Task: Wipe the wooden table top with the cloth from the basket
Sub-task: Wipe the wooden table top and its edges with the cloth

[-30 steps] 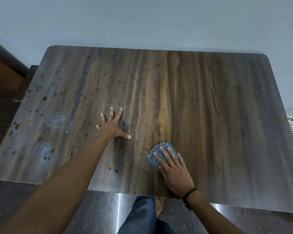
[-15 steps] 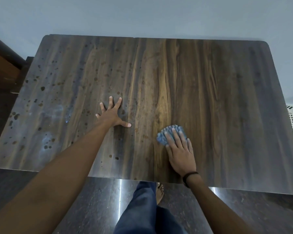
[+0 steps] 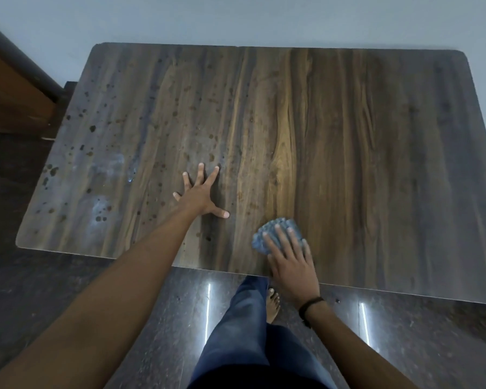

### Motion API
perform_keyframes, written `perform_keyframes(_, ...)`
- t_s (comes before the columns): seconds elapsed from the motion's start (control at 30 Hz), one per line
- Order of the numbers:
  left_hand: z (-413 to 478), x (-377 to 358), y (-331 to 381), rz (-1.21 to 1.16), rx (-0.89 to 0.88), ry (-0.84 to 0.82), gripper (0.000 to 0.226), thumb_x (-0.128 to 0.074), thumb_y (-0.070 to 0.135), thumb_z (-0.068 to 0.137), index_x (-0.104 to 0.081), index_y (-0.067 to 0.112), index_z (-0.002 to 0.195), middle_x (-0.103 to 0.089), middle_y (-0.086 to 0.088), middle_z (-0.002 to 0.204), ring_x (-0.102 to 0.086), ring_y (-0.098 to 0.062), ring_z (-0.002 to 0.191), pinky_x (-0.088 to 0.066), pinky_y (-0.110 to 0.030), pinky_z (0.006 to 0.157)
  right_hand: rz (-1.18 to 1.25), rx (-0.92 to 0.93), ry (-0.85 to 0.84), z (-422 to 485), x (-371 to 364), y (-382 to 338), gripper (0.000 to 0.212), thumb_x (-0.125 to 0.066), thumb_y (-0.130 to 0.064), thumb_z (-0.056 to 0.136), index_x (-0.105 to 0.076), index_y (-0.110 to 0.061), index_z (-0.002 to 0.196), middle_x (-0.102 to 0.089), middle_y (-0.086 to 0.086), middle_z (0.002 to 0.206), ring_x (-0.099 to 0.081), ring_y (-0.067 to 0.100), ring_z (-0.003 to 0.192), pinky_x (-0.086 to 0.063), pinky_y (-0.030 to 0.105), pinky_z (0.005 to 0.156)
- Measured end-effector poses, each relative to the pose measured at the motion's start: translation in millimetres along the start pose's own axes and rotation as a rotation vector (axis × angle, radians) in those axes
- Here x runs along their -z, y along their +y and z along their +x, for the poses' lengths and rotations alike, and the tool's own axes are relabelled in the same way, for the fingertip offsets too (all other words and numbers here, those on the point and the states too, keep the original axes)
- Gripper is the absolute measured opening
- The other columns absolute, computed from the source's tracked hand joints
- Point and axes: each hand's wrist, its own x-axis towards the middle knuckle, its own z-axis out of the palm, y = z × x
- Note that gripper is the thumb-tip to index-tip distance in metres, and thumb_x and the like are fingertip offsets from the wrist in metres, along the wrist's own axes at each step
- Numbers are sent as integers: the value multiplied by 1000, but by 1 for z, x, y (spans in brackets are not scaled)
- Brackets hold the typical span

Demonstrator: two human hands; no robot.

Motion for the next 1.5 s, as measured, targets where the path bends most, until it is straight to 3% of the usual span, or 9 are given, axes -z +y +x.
perform_keyframes(0.1, -1, -1, 0, -9, 6, 14, 142, -91, 55, 59, 17, 55, 150, 42, 15, 155, 32, -37, 146, -5, -81, 106, -45, 277, -46, 0, 6, 19, 56, -34, -37, 105, -20, -35, 159, -20, -2, 167, -14, 22, 155, -30, 56, 118)
perform_keyframes(0.27, 0, 0, 0, -14, 4, 7, 142, -91, 56, 58, 18, 56, 149, 42, 16, 155, 31, -37, 146, -6, -81, 106, 58, -204, 23, 28, 8, 0, 56, -35, -35, 104, -23, -33, 159, -13, -2, 168, -5, 22, 156, -18, 55, 122)
perform_keyframes(0.43, 0, 0, -2, -3, 3, 13, 141, -90, 57, 58, 18, 56, 149, 41, 16, 155, 31, -37, 146, -7, -81, 105, -66, 339, -49, -10, 2, 10, 55, -33, -37, 106, -22, -34, 159, -16, -3, 167, -10, 20, 155, -26, 54, 120)
perform_keyframes(0.57, 1, -2, -2, 1, 10, 20, 142, -90, 58, 58, 18, 56, 149, 41, 16, 155, 31, -36, 146, -7, -81, 106, 58, -181, 10, 17, 10, 5, 55, -33, -35, 105, -24, -34, 159, -16, -2, 168, -7, 21, 156, -20, 56, 122)
perform_keyframes(0.77, 0, -1, -2, -4, -3, 29, 141, -90, 57, 58, 17, 56, 150, 40, 16, 156, 30, -37, 147, -7, -81, 105, -22, 257, -77, -5, 1, -7, 55, -30, -38, 106, -18, -37, 159, -20, -4, 167, -11, 21, 155, -27, 56, 119)
perform_keyframes(0.97, -1, -1, -3, -4, -11, 23, 142, -90, 57, 58, 18, 56, 150, 40, 15, 156, 30, -37, 146, -7, -81, 106, 101, -191, -8, 76, 12, -16, 54, -32, -35, 107, -21, -35, 159, -13, -3, 168, -5, 23, 156, -13, 56, 123)
perform_keyframes(1.17, 1, -2, -5, -18, -21, 14, 142, -89, 58, 58, 19, 55, 149, 42, 15, 155, 31, -38, 146, -6, -81, 106, -26, 306, -129, 49, 14, -2, 54, -30, -39, 105, -21, -37, 158, -20, -6, 167, -12, 19, 155, -24, 54, 120)
perform_keyframes(1.37, 6, 18, -2, 9, -37, 21, 139, -87, 59, 62, 19, 50, 152, 44, 10, 155, 33, -38, 145, -3, -78, 110, 70, -177, -53, 125, 22, -6, 55, -34, -34, 108, -16, -36, 160, -10, -2, 169, -2, 23, 156, -12, 57, 123)
perform_keyframes(1.5, 24, 44, -2, 22, 5, 9, 139, -89, 55, 61, 17, 51, 152, 43, 12, 155, 35, -38, 144, -2, -78, 110, -19, 299, -154, 77, 16, -11, 55, -30, -38, 107, -17, -38, 159, -15, -4, 168, -7, 22, 156, -19, 54, 123)
